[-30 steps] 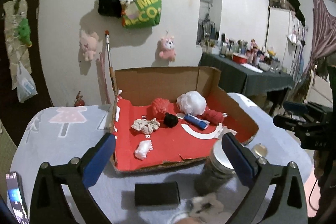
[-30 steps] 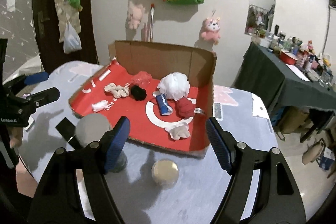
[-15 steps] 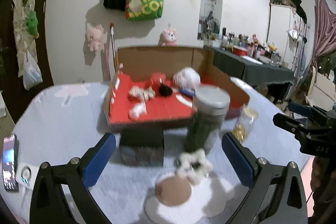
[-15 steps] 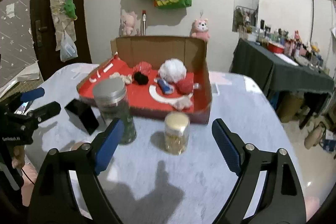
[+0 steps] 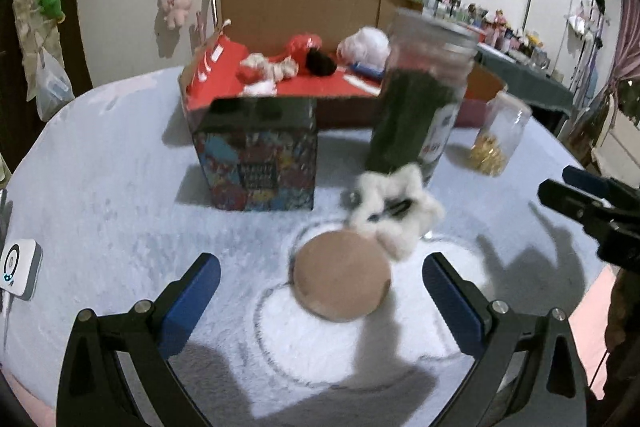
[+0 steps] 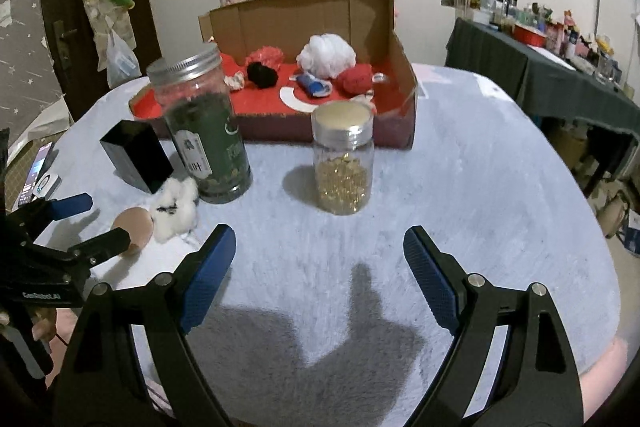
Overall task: Organize soft objects
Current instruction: 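Move both tools back over the table toward the remaining items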
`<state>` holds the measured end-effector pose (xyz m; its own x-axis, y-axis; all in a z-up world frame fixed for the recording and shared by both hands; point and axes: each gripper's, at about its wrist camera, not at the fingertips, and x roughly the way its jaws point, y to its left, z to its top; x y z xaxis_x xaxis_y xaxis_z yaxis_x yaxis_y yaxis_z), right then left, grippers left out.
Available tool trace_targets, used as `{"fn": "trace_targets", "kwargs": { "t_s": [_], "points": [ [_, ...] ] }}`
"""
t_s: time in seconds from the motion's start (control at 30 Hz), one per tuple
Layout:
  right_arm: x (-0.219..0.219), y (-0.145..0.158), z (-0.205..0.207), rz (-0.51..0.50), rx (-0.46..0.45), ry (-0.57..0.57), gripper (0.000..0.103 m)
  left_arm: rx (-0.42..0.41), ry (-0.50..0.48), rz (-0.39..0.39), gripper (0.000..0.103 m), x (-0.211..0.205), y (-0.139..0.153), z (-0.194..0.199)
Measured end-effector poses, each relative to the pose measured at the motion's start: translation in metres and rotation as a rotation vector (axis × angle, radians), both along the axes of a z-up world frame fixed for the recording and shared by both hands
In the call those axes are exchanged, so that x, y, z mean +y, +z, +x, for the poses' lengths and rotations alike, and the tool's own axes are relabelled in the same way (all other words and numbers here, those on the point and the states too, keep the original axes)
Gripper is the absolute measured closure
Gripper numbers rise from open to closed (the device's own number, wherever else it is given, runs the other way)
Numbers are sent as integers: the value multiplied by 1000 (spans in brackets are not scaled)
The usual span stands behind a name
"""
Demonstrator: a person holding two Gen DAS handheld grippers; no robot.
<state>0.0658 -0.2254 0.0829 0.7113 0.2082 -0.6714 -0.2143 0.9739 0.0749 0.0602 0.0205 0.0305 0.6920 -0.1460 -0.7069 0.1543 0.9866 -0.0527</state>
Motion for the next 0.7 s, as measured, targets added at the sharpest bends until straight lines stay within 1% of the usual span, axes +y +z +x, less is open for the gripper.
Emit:
{"fn": "trace_targets", "kwargs": {
  "t_s": [0.17, 0.37, 0.47, 0.57, 0.7],
  "points": [
    [6, -7, 8, 30, 35, 27, 17, 65, -2, 45, 0, 0, -15, 7],
    [29, -12, 18, 60, 66, 92, 17, 59, -8, 73, 0, 6, -15, 9],
    [43, -13, 22, 54, 69, 127, 17, 58, 19, 83, 0, 19, -13, 15],
    [57, -14, 25, 50, 75, 161, 17, 59, 37, 71, 0, 33, -12, 19],
    [78, -20, 32, 49, 100, 216, 17, 50, 3, 55, 1, 40, -8, 18]
  ]
}}
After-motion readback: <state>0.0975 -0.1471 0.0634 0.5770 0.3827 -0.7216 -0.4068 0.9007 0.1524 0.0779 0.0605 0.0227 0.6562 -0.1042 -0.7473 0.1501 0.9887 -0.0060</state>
